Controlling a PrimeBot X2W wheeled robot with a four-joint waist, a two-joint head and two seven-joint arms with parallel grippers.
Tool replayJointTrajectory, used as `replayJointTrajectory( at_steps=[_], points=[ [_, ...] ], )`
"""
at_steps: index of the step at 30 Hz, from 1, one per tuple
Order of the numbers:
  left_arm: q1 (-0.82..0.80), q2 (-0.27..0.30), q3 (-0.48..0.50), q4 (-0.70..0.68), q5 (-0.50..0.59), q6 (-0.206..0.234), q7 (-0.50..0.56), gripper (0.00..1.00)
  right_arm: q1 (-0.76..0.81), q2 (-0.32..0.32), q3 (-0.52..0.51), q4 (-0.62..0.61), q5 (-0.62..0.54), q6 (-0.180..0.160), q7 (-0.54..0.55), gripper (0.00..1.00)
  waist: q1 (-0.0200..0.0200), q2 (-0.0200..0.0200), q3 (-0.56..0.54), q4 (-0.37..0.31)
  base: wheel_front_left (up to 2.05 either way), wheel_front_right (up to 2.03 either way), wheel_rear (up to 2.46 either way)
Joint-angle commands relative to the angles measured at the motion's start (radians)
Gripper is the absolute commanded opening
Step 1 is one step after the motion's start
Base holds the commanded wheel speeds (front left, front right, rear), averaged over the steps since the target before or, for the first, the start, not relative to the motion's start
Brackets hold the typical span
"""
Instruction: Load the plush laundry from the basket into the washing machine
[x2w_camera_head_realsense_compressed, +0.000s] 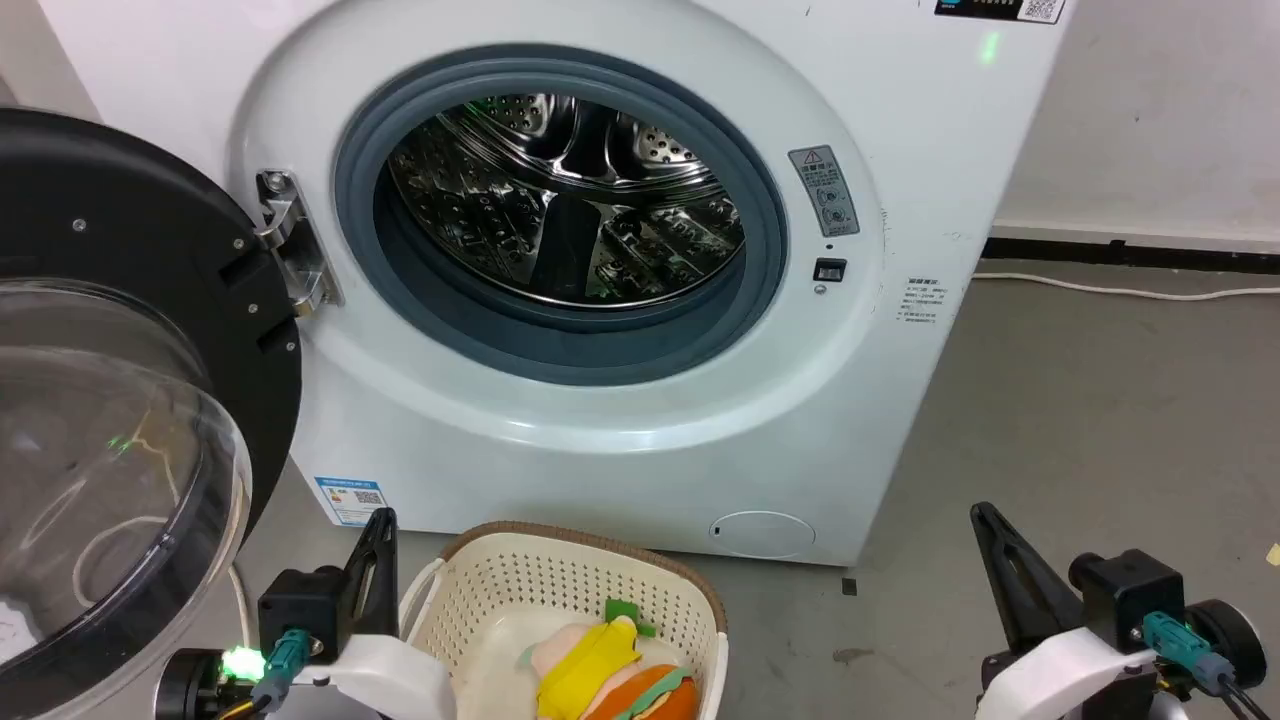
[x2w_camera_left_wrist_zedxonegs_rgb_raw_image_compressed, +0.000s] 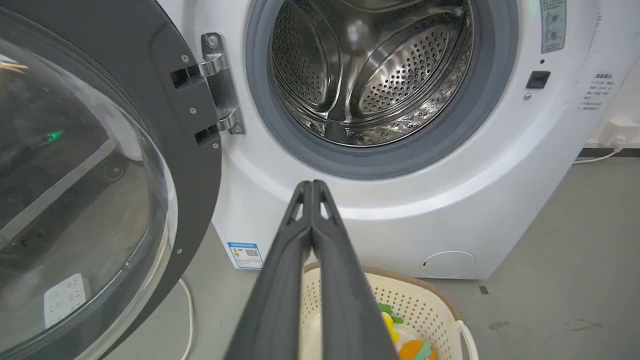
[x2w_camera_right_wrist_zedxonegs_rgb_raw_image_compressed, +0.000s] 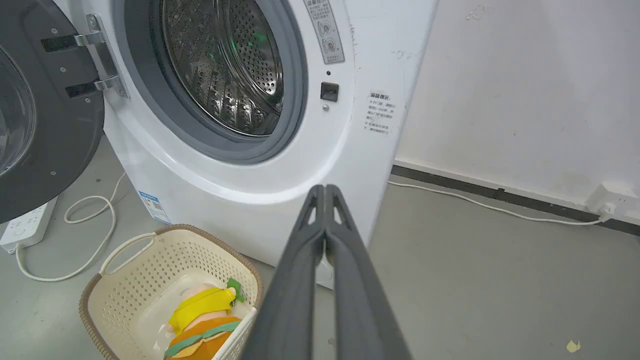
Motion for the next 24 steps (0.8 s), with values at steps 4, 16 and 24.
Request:
replayJointTrajectory(
  at_steps=[4,16,24],
  points=[
    [-0.015,0.0,0.0,-0.004,0.003,-0.006,0.0,0.0,-0.012,0.0,-0.001,-0.004,-0.006,0.001,0.001,0.0,0.0,0.0,0.0,0.0,0.0,0.0,0.0],
    [-0.015,0.0,0.0,-0.004,0.003,-0.006,0.0,0.0,-0.012,0.0,-0.001,-0.004,-0.006,0.001,0.001,0.0,0.0,0.0,0.0,0.0,0.0,0.0,0.0],
    [-0.015,0.0,0.0,-0.004,0.003,-0.006,0.0,0.0,-0.012,0.0,-0.001,-0.004,-0.006,0.001,0.001,0.0,0.0,0.0,0.0,0.0,0.0,0.0,0.0]
  ],
)
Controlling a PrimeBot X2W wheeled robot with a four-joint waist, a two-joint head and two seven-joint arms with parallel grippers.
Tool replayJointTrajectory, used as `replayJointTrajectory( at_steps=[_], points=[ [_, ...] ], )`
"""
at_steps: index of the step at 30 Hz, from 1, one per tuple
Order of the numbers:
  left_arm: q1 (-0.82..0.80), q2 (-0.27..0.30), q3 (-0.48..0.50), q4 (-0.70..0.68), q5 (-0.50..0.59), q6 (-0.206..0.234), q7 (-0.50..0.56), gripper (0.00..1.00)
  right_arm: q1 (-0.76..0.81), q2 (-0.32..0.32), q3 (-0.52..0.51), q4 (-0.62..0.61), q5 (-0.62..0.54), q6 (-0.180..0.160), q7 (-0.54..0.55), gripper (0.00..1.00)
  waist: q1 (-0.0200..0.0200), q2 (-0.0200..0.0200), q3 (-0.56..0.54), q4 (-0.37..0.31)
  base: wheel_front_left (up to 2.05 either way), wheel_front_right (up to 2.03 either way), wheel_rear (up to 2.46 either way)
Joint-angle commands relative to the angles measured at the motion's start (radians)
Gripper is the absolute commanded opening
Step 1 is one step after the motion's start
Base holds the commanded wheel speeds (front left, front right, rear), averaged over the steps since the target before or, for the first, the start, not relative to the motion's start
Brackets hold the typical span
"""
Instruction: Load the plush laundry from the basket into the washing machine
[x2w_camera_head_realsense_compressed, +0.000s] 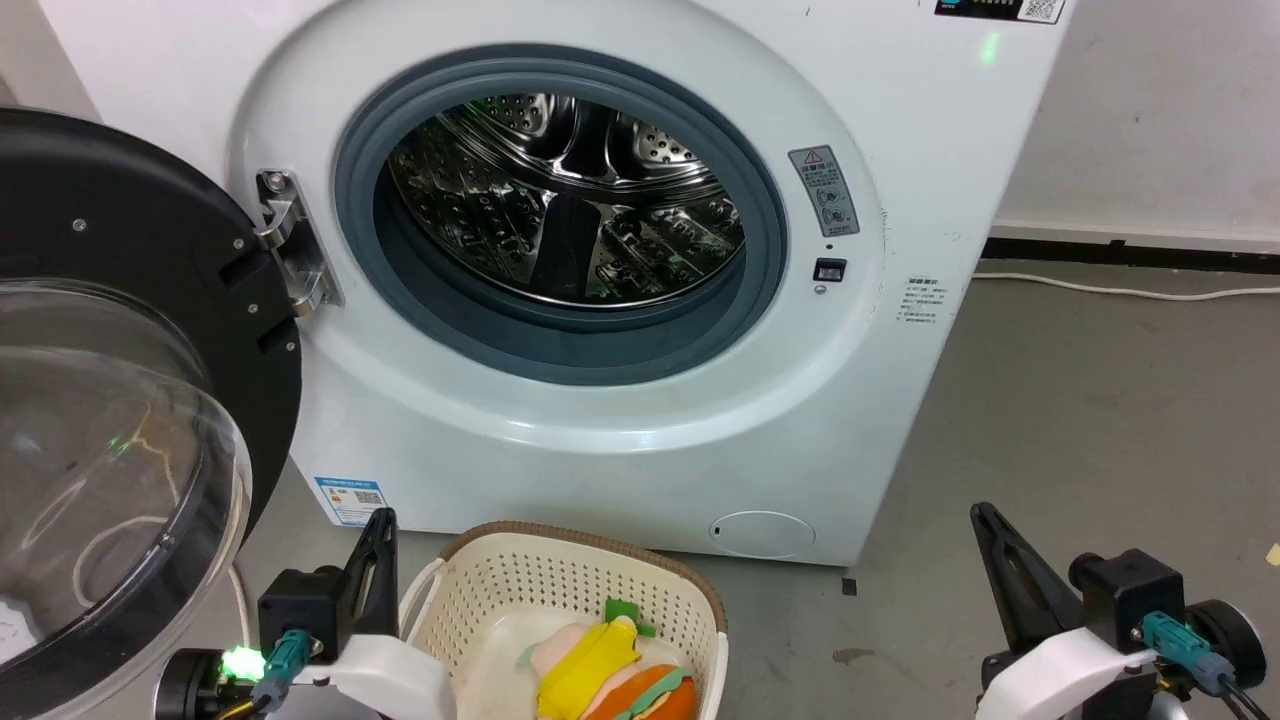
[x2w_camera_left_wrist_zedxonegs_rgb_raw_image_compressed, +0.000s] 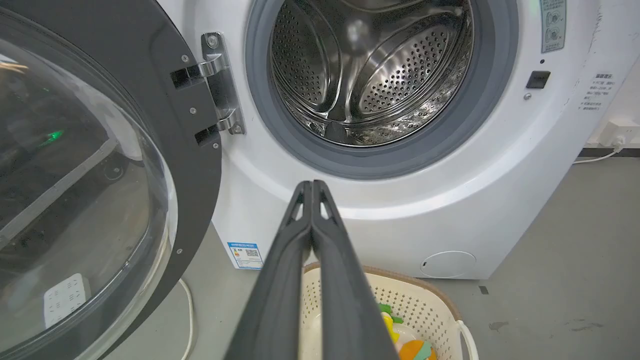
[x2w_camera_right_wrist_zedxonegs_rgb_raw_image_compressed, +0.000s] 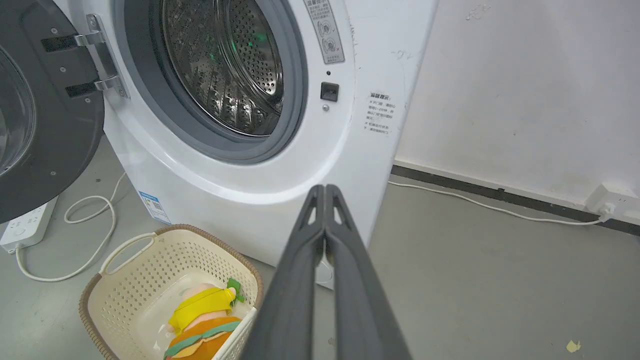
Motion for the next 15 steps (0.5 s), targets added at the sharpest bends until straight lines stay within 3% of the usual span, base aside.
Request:
replayJointTrajectory(
  at_steps=[1,8,9,15],
  points=[
    [-0.015,0.0,0.0,-0.004,0.003,-0.006,0.0,0.0,-0.012,0.0,-0.001,-0.004,-0.006,0.001,0.001,0.0,0.0,-0.0001,0.0,0.0,0.0,0.0,0.0],
    [-0.015,0.0,0.0,-0.004,0.003,-0.006,0.0,0.0,-0.012,0.0,-0.001,-0.004,-0.006,0.001,0.001,0.0,0.0,-0.0001,0.0,0.0,0.0,0.0,0.0],
    [0.0,0.0,0.0,0.0,0.0,0.0,0.0,1.0,0.0,0.0,0.0,0.0,0.0,0.0,0.0,1.0,0.0001,-0.0001,0.0,0.0,0.0,0.0,0.0],
    [0.001,0.0,-0.006,0.002,-0.004,-0.002,-0.007,1.0,0.004,0.0,-0.003,0.001,0.01,0.0,-0.007,1.0,0.0,-0.0001,0.001,0.0,0.0,0.0,0.0]
  ],
)
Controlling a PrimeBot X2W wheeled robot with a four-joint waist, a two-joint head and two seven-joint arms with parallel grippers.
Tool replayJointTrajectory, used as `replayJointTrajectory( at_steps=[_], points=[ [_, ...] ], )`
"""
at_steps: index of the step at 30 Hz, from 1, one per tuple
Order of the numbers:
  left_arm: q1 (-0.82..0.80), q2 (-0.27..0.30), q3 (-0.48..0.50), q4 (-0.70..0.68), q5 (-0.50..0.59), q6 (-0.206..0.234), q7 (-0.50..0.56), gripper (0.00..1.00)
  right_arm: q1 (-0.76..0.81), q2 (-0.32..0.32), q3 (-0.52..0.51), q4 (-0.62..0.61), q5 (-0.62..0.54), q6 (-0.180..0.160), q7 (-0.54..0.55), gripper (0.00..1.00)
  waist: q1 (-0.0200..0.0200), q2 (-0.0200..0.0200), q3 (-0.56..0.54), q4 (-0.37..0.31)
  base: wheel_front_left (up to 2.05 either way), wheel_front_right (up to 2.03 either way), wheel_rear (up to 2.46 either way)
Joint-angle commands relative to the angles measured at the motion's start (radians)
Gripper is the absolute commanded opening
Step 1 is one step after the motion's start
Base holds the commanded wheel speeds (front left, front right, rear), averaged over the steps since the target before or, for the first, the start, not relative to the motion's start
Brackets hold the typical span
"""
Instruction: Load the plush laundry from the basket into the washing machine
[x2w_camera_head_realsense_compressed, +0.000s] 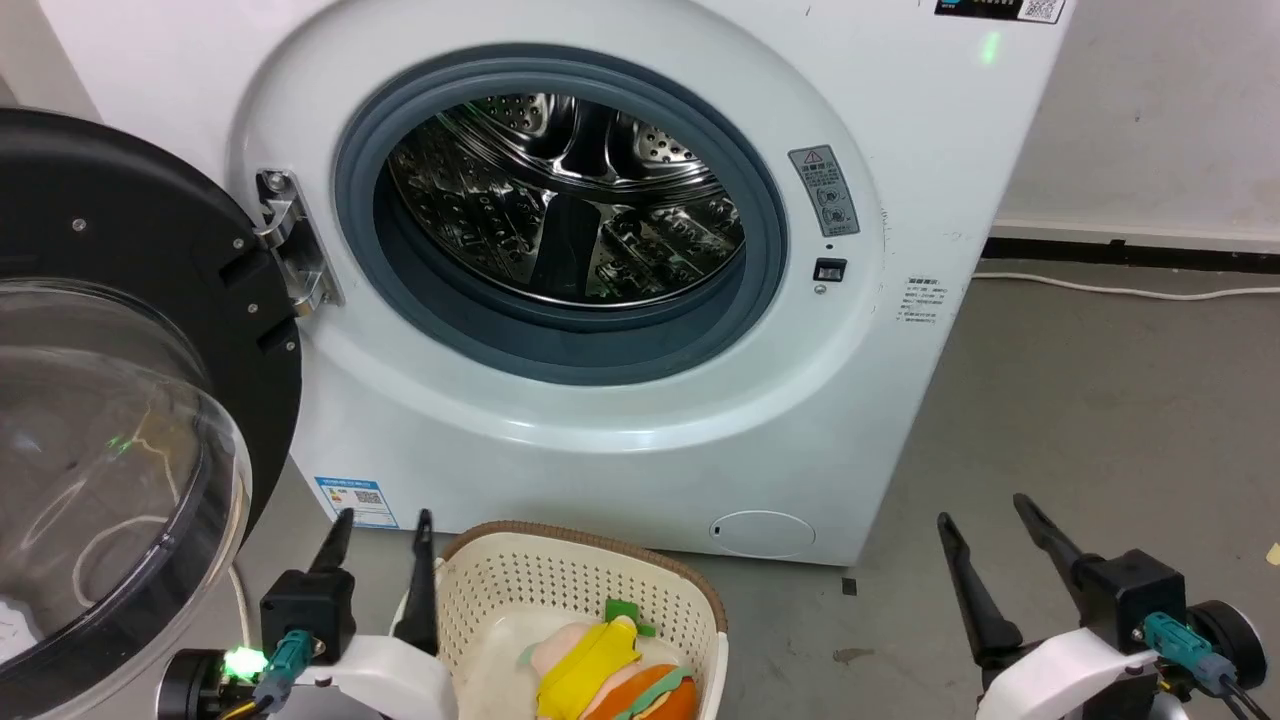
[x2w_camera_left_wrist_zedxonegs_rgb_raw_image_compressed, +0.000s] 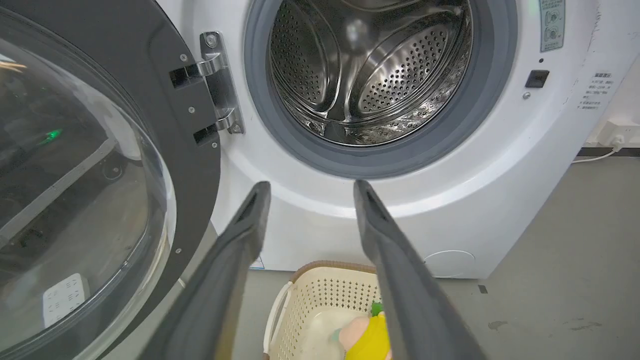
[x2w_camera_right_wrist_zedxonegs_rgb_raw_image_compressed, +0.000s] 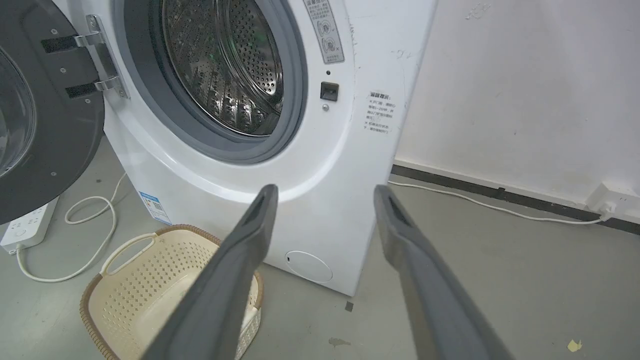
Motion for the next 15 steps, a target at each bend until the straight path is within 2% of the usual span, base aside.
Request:
replayJointTrajectory(
  at_steps=[1,15],
  points=[
    [0.0,0.0,-0.005,0.001,-0.004,-0.002,-0.009,1.0,0.005,0.0,-0.004,0.0,0.01,0.0,-0.008,1.0,0.0,0.0,0.001,0.0,0.0,0.0,0.0],
    [-0.014,0.009,-0.037,0.012,-0.018,-0.02,-0.038,1.0,0.006,0.0,-0.01,-0.013,0.041,0.0,-0.037,1.0,0.0,0.0,0.042,-0.014,0.0,0.0,0.0]
  ],
)
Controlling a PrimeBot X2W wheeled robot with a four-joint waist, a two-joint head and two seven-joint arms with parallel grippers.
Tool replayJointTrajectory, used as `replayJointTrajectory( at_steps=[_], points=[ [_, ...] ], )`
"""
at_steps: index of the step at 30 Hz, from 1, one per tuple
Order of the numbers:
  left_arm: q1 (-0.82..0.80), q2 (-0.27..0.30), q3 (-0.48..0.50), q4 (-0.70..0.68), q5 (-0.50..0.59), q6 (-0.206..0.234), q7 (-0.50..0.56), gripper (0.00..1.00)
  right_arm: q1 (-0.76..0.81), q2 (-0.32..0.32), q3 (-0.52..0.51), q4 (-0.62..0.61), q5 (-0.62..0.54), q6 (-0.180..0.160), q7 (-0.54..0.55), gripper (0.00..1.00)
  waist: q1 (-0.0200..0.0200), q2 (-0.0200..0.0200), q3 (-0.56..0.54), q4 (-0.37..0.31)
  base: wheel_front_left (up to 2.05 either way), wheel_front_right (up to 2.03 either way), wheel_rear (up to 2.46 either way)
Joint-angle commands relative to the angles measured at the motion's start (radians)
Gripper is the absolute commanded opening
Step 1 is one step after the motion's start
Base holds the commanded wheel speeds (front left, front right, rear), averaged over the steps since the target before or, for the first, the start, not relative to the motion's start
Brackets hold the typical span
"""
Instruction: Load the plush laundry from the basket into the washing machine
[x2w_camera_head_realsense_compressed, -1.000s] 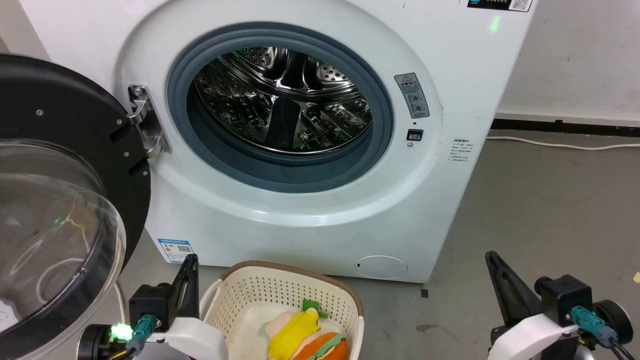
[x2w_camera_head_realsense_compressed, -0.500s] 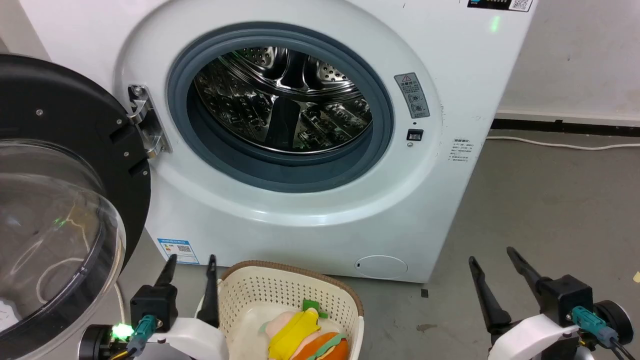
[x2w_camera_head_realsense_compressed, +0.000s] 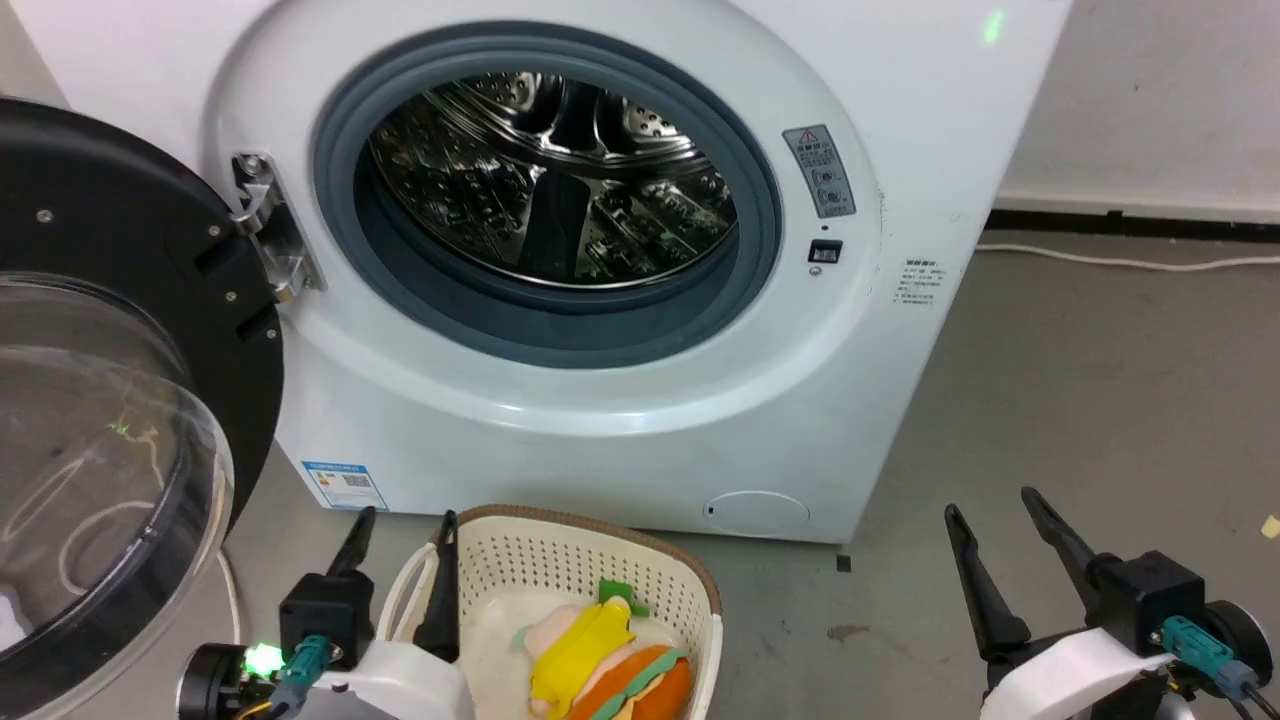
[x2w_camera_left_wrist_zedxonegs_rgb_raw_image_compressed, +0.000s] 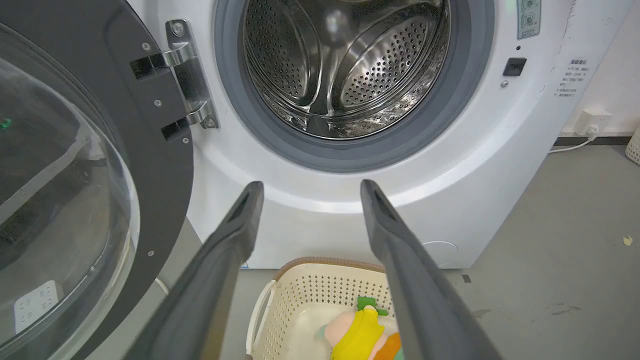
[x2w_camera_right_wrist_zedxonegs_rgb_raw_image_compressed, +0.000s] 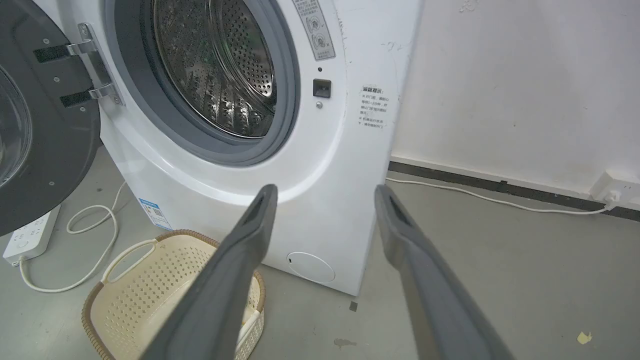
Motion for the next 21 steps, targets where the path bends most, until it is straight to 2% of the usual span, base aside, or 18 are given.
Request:
replayJointTrajectory(
  at_steps=[1,9,21],
  points=[
    [-0.014,0.006,-0.007,0.005,-0.007,-0.007,-0.01,1.0,0.004,0.0,-0.004,-0.006,0.011,0.0,-0.01,1.0,0.0,0.0,0.007,-0.003,0.0,0.0,0.0],
    [-0.048,0.025,-0.052,0.053,-0.037,-0.016,-0.026,1.0,-0.004,0.0,0.0,-0.016,0.027,0.0,-0.027,1.0,0.0,0.0,0.06,-0.021,0.0,0.0,0.0],
    [-0.153,0.068,-0.155,0.197,-0.1,-0.029,-0.026,1.0,-0.019,0.0,0.005,-0.036,0.066,0.0,-0.052,1.0,0.0,0.0,0.157,-0.053,0.0,0.0,0.0]
  ],
)
